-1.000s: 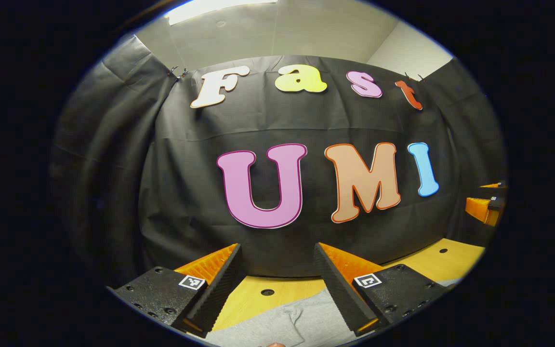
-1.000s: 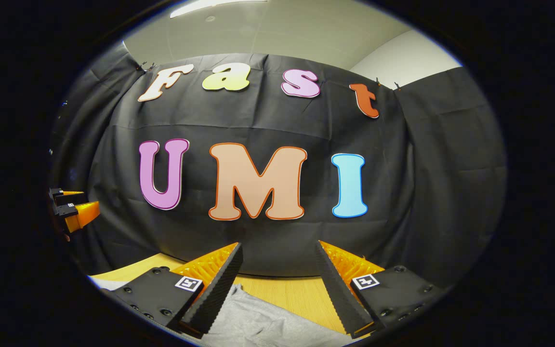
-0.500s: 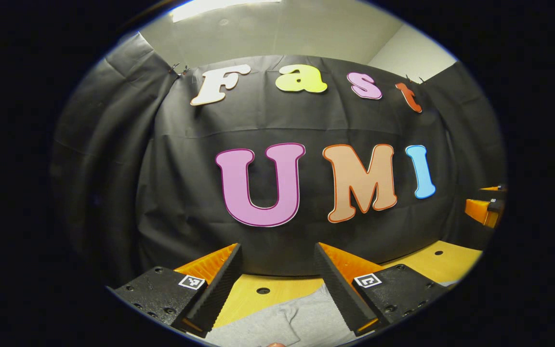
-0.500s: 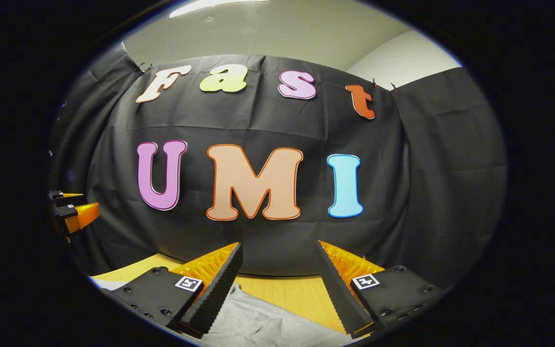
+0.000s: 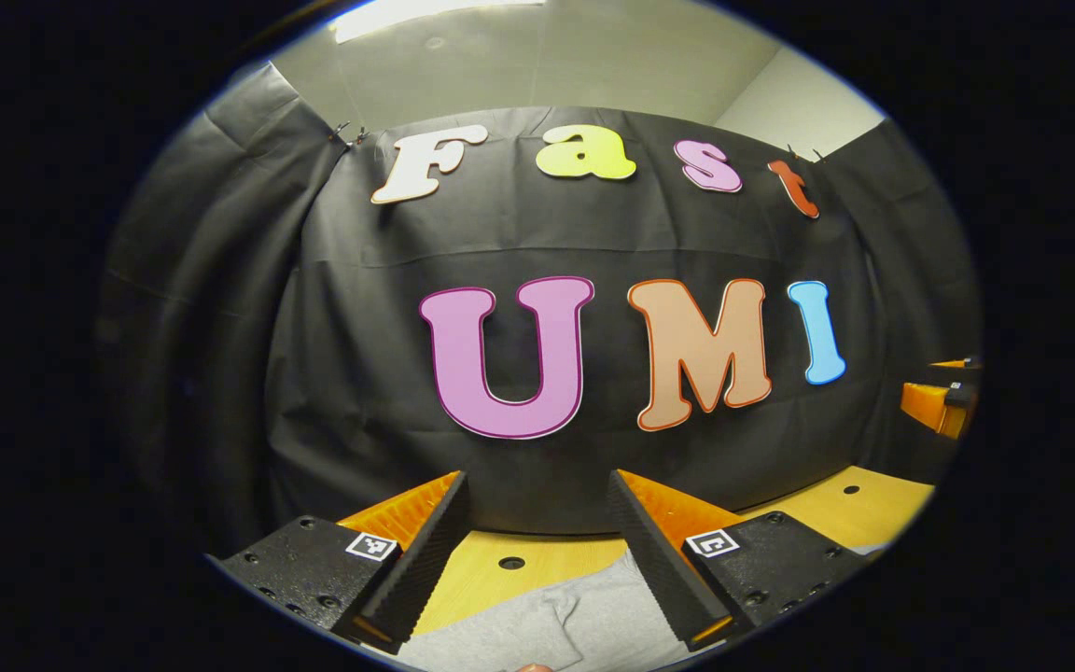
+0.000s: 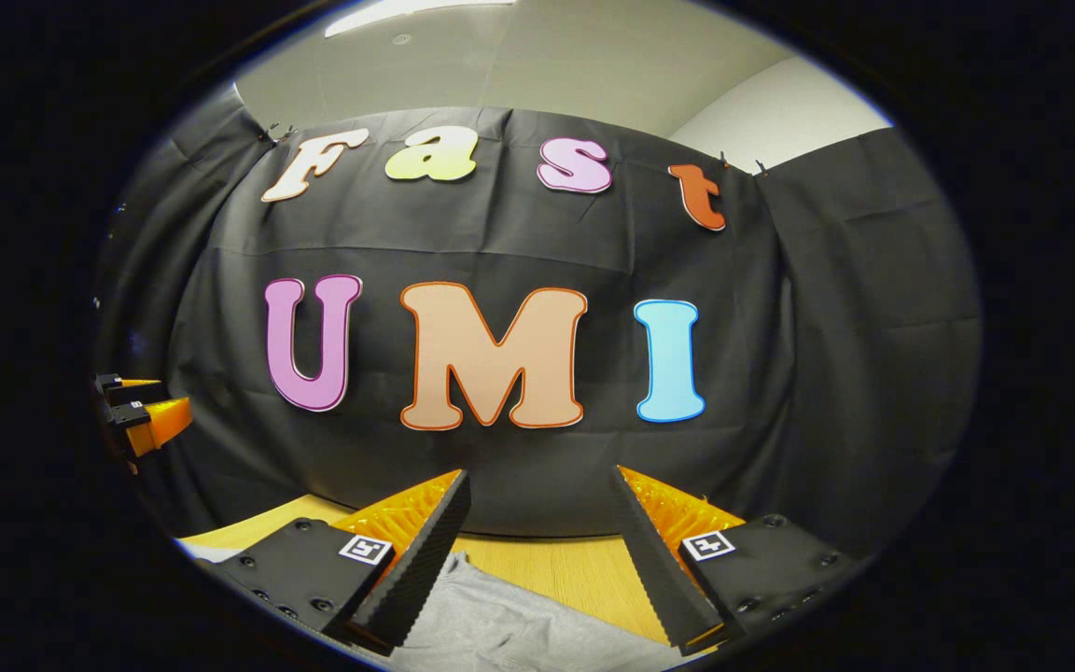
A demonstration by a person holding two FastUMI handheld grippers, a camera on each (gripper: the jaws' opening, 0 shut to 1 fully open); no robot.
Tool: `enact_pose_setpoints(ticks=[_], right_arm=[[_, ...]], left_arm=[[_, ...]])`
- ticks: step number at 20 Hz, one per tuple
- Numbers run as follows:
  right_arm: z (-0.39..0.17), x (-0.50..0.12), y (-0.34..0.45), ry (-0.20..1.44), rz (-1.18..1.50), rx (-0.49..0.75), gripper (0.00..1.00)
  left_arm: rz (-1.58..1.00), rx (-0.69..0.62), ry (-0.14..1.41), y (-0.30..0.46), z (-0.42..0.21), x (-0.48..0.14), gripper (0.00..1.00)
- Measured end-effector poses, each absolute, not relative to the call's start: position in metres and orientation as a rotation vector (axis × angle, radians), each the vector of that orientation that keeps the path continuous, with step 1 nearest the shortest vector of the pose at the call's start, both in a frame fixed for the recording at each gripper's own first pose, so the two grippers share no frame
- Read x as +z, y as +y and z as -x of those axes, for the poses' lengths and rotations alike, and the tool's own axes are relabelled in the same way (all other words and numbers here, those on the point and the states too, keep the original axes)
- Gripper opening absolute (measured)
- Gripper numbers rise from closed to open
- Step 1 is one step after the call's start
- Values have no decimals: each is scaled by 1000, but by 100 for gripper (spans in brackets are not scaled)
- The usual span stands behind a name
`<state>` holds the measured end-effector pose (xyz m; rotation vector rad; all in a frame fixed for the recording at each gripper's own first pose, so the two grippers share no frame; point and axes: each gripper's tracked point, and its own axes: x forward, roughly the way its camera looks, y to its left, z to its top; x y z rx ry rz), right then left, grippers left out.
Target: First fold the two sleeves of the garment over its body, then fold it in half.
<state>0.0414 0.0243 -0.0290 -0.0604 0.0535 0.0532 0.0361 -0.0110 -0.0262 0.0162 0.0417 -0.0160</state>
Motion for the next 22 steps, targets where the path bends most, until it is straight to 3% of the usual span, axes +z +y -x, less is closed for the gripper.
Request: enact_pose_setpoints(ticks=[1,15,17,20,21,22], right_arm=[[-41,-30,23,55,58,50,97],[-37,-17,10,24,87,8,97],[-35,-15,7,19,101,3,97],[-30,-13,6,11,104,-4,97],[-28,-13,4,12,103,-7,97],[-27,-13,3,12,101,-12,97]], left_arm=[[-18,-16,38,-12,-36,-26,99],[-42,-70,34,-30,-46,-23,95],[-32,-88,36,-38,-46,-23,99],[-30,-108,33,-46,-47,-22,95],[-28,-113,32,-48,-48,-21,99],[-26,-119,33,-50,-48,-22,96]])
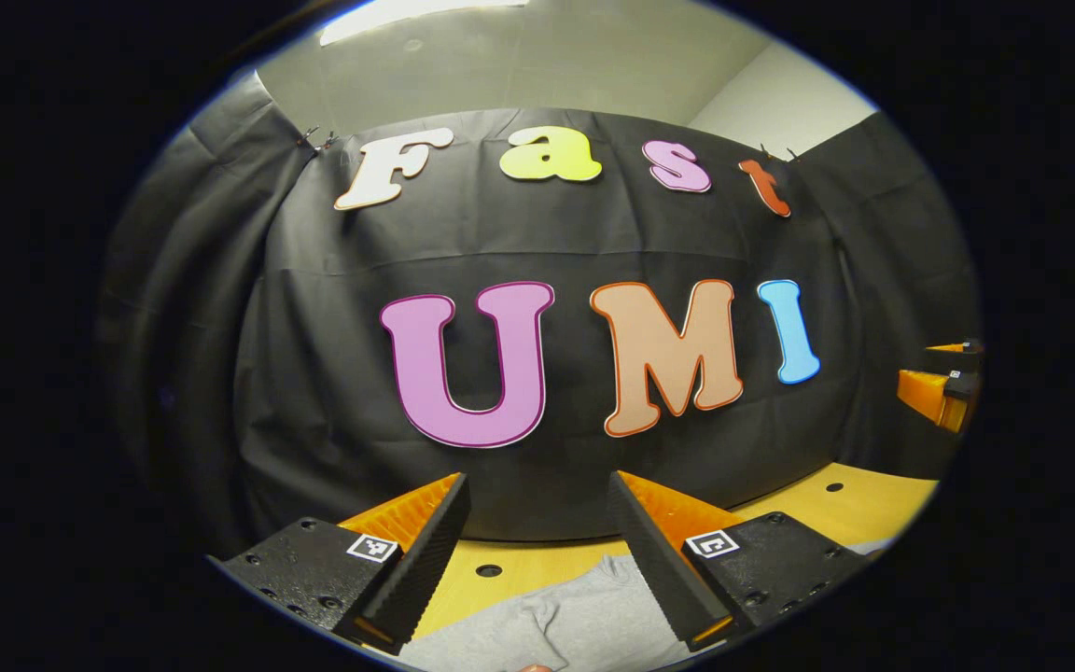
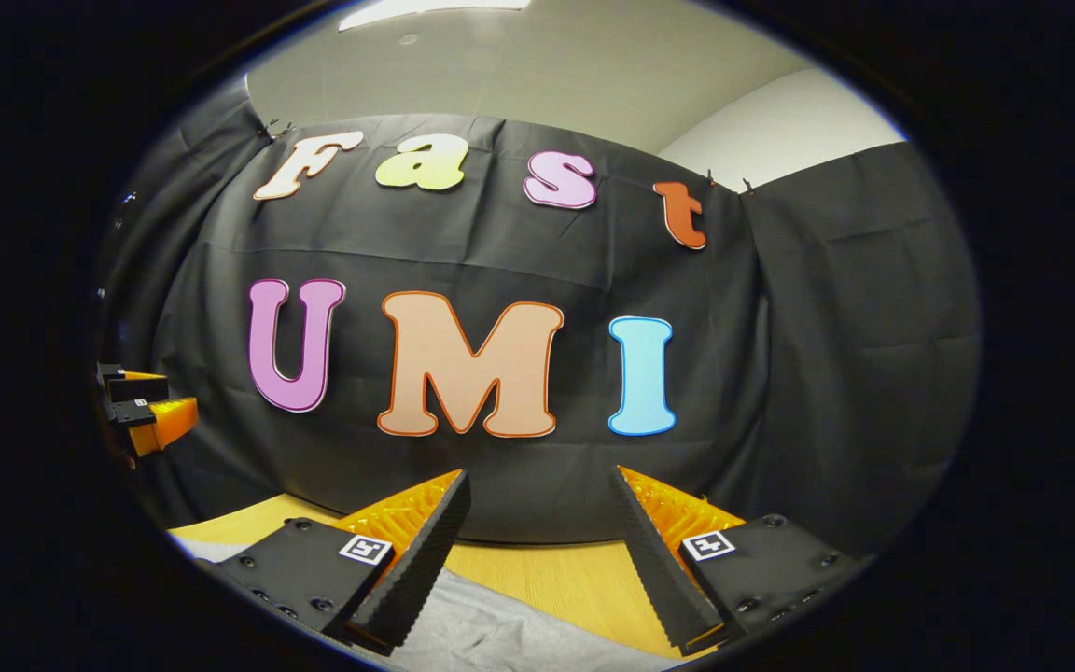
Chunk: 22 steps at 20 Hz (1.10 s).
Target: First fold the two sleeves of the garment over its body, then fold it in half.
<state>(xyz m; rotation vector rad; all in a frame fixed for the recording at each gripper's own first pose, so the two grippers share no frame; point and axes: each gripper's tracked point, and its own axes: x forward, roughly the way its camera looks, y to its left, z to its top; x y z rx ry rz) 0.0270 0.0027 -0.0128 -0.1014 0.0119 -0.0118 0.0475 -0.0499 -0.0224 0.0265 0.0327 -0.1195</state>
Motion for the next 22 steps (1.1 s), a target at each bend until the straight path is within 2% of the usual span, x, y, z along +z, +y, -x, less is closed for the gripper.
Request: enact_pose_setpoints(ticks=[1,2,3,4,5,6,8,12,15,19,20,21,22], right_arm=[[-26,-13,1,14,100,-15,97],[-25,-15,-1,17,99,-19,97],[-24,-17,-4,23,99,-24,97],[-23,-20,-9,30,97,-31,97],[-21,-24,-16,38,93,-41,97],[-21,-27,-25,44,87,-59,97],[-18,-36,-53,69,74,-111,97],[-7,-56,-120,115,52,-245,97],[8,-85,-172,180,14,-349,97],[38,-137,-236,273,9,-473,98],[49,-155,-247,315,0,-496,93],[61,-172,-257,353,-15,-517,96],[72,-188,-266,390,-29,-534,92]], left_arm=[[-26,-124,34,-52,-47,-22,95],[-24,-128,33,-53,-46,-22,99],[-20,-132,34,-54,-46,-21,95],[-16,-136,37,-56,-46,-22,99],[-12,-141,39,-57,-46,-22,95],[-8,-145,41,-58,-45,-24,99],[-7,-149,48,-60,-46,-25,95],[-3,-168,53,-68,-47,-25,96],[7,-184,74,-75,-45,-30,99],[28,-193,113,-81,-44,-41,93],[30,-196,121,-83,-44,-43,96],[27,-199,126,-84,-44,-43,93],[21,-200,129,-86,-43,-45,99]])
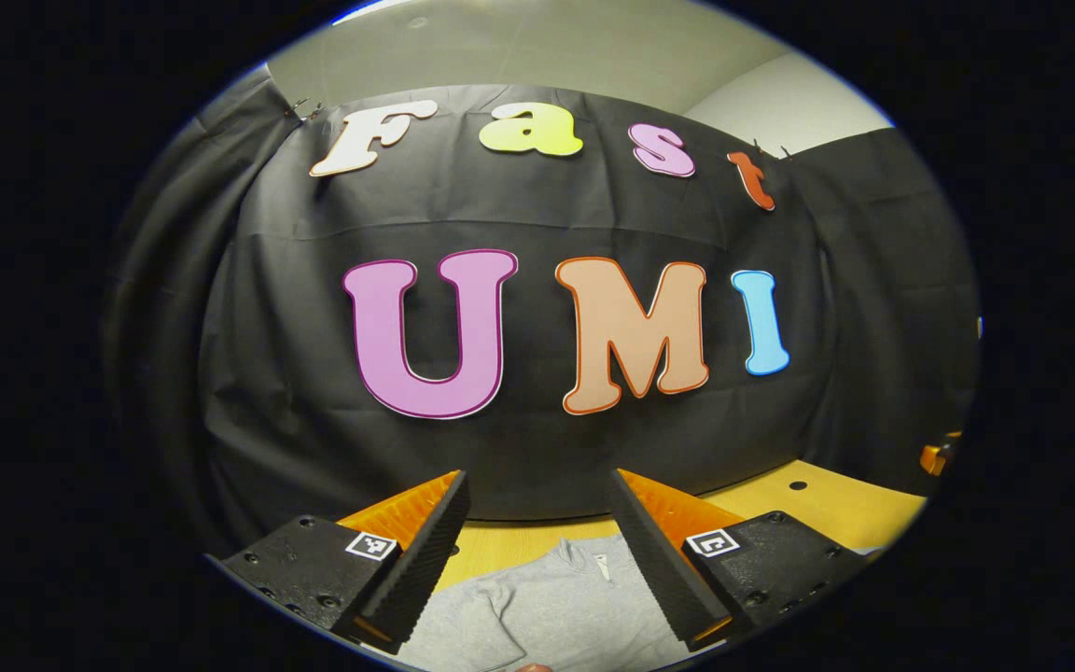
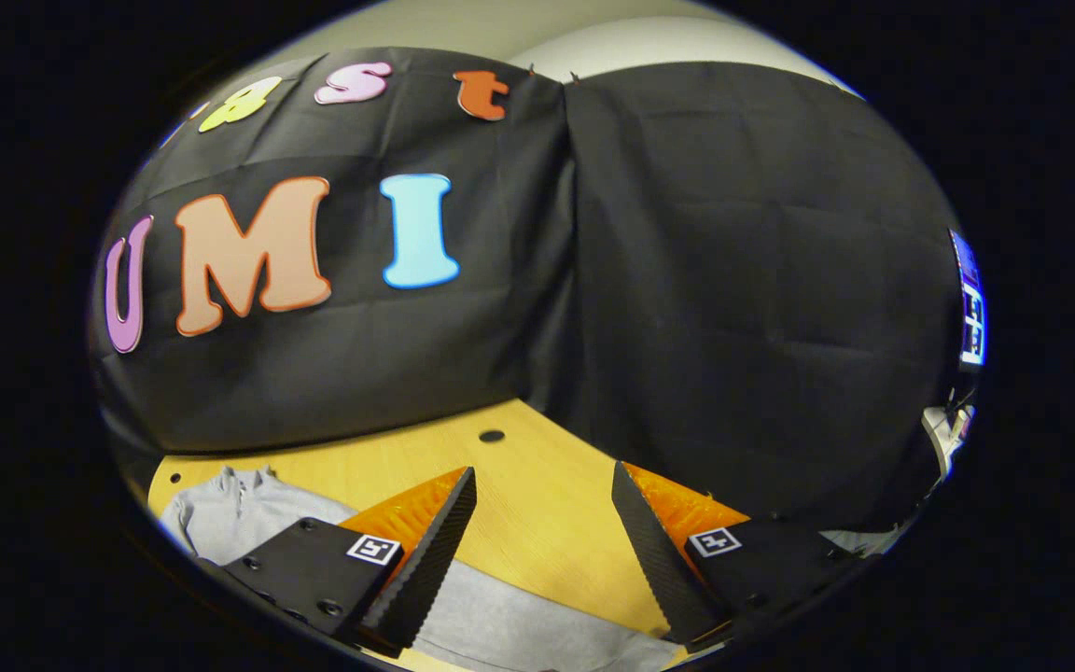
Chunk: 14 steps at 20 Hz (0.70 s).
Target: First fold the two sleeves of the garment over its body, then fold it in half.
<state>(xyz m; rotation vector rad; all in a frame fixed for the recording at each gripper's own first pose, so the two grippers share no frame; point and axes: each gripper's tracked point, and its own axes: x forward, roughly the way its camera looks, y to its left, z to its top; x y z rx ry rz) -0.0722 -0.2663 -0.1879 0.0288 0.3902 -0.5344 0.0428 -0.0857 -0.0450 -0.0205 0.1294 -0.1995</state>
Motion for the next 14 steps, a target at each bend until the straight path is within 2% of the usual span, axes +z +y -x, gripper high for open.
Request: enact_pose_setpoints(ticks=[1,2,3,5,6,7,8,9,10,11,12,13,14], right_arm=[[87,-212,-278,447,-41,-557,96],[98,-229,-283,492,-49,-563,92],[107,-247,-286,536,-56,-566,96],[127,-279,-290,625,-68,-560,96],[135,-294,-292,666,-78,-551,92],[143,-307,-291,705,-91,-545,96],[147,-317,-290,737,-102,-539,92],[153,-324,-288,763,-111,-532,96],[161,-334,-288,790,-116,-525,92],[165,-341,-287,818,-123,-512,96],[171,-349,-283,850,-131,-493,96],[176,-356,-279,876,-131,-473,92],[182,-362,-277,901,-126,-455,96]], left_arm=[[13,-196,131,-87,-43,-45,99],[15,-197,134,-89,-44,-45,96],[18,-203,139,-92,-43,-47,96],[21,-211,159,-100,-41,-53,96],[22,-214,168,-104,-40,-56,96],[23,-215,174,-106,-40,-57,96],[21,-216,178,-109,-40,-57,93],[21,-218,180,-111,-40,-58,93],[21,-220,185,-114,-40,-58,96],[19,-222,190,-119,-41,-60,96],[18,-225,195,-123,-41,-61,96],[17,-229,199,-128,-40,-61,96],[18,-233,200,-133,-40,-61,93]])
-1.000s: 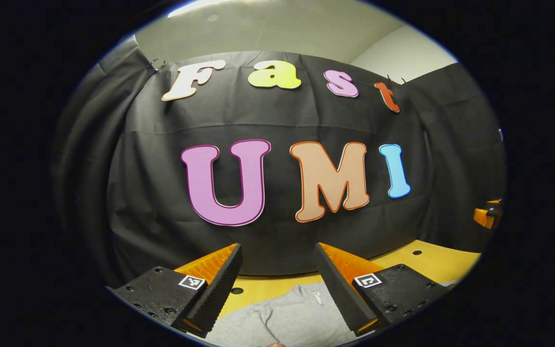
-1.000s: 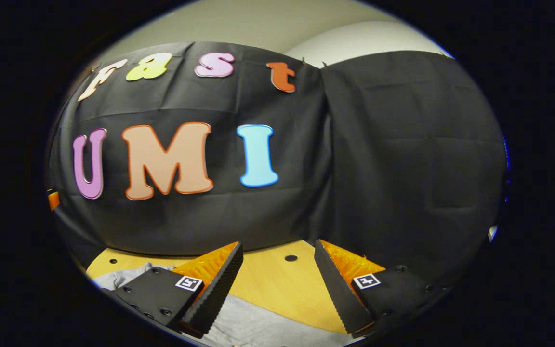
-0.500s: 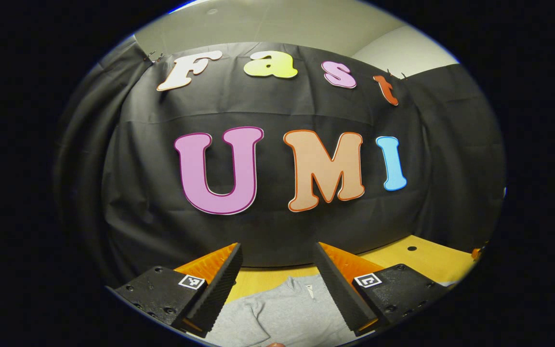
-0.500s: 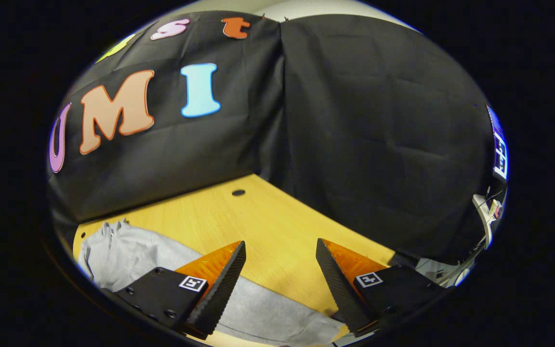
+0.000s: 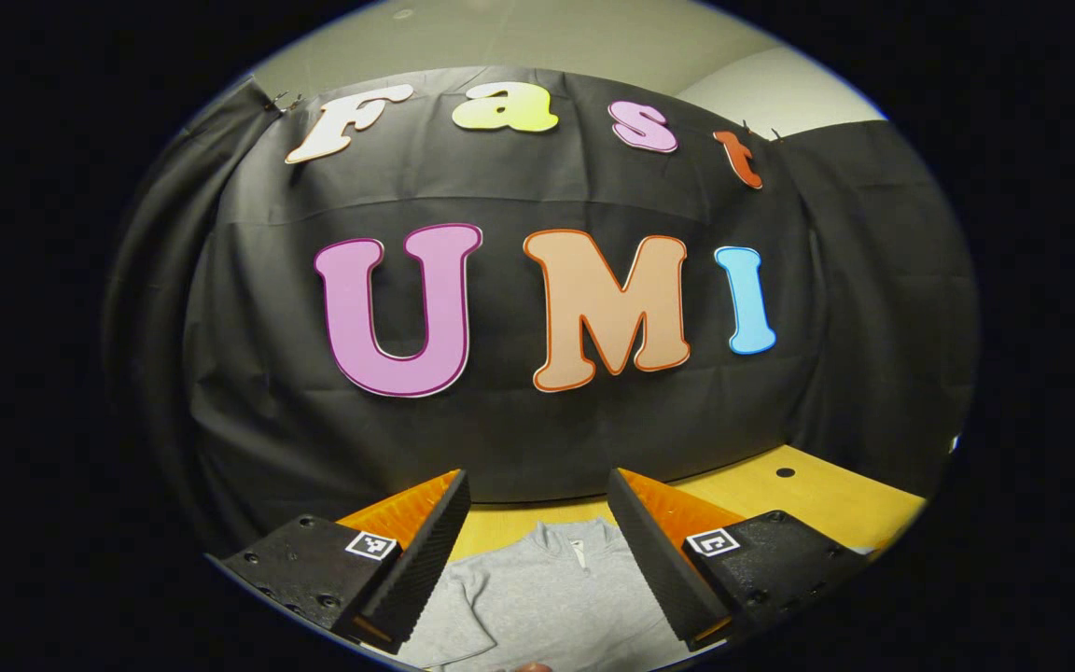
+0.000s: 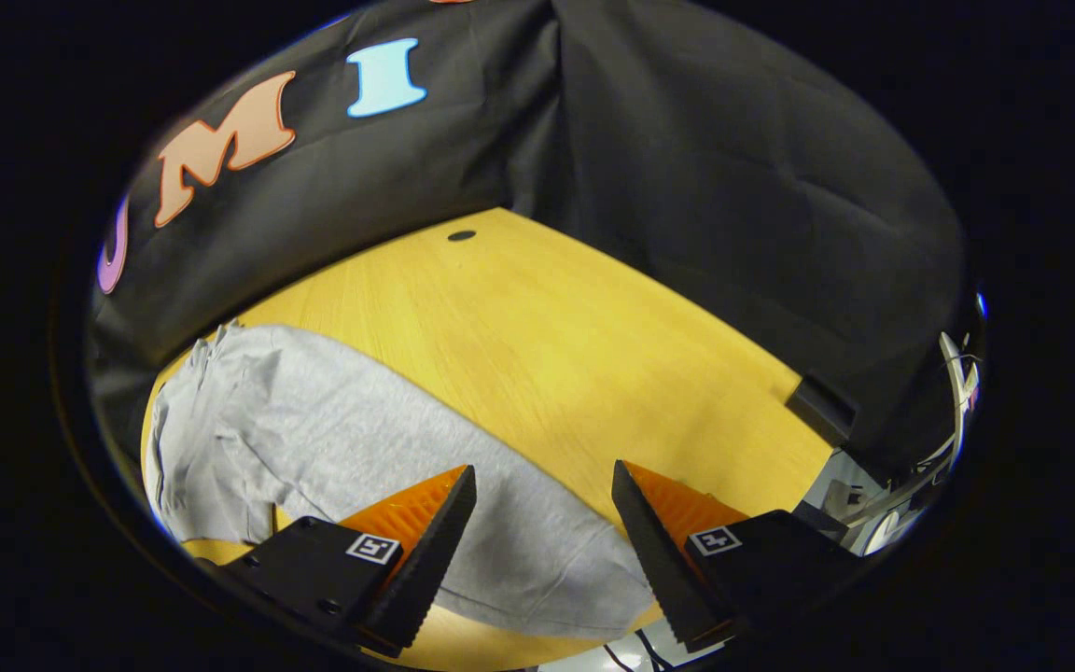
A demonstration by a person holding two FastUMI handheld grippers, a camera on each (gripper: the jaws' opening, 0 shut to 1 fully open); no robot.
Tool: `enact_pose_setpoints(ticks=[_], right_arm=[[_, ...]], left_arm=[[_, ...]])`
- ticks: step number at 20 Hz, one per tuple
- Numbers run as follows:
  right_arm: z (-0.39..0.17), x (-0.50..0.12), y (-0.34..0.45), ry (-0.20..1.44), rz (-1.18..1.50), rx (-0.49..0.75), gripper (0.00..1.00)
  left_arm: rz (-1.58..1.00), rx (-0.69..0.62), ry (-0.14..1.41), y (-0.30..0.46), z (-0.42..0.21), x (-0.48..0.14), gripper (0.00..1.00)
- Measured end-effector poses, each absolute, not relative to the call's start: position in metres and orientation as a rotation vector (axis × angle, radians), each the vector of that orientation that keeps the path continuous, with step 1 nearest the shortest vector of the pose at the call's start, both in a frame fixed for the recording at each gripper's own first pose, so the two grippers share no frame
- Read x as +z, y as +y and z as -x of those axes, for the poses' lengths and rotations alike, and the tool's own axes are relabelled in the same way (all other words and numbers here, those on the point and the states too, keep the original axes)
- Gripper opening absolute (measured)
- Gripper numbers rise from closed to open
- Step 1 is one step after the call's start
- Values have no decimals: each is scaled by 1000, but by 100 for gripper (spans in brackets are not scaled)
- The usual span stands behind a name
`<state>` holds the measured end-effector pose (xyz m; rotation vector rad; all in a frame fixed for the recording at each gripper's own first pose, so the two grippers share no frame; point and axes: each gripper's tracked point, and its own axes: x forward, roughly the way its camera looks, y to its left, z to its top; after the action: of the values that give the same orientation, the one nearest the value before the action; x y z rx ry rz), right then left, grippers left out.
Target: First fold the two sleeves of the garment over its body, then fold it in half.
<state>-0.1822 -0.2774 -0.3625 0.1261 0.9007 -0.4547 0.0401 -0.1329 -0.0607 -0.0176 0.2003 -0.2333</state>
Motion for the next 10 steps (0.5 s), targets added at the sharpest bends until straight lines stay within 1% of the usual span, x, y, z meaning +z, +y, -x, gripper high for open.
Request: enact_pose_setpoints(ticks=[1,2,3,4,5,6,7,8,9,10], right_arm=[[188,-370,-276,926,-124,-438,96],[194,-376,-273,951,-127,-427,96],[196,-379,-271,961,-127,-417,91],[194,-379,-271,957,-111,-409,96],[193,-383,-271,974,-93,-401,96],[196,-382,-271,985,-52,-389,89],[193,-379,-267,993,-30,-349,93],[190,-385,-260,1004,-18,-306,86],[187,-388,-254,1015,-14,-268,67],[186,-388,-252,1024,-14,-240,53]], left_arm=[[19,-239,201,-138,-40,-60,93],[22,-245,202,-144,-39,-60,96],[25,-254,206,-150,-39,-61,96],[25,-262,212,-157,-37,-61,96],[21,-270,215,-163,-37,-63,96],[18,-275,218,-169,-36,-62,96],[17,-279,221,-175,-36,-63,96],[23,-279,222,-180,-35,-63,96],[31,-281,228,-187,-34,-65,96],[41,-282,236,-192,-32,-67,96]])
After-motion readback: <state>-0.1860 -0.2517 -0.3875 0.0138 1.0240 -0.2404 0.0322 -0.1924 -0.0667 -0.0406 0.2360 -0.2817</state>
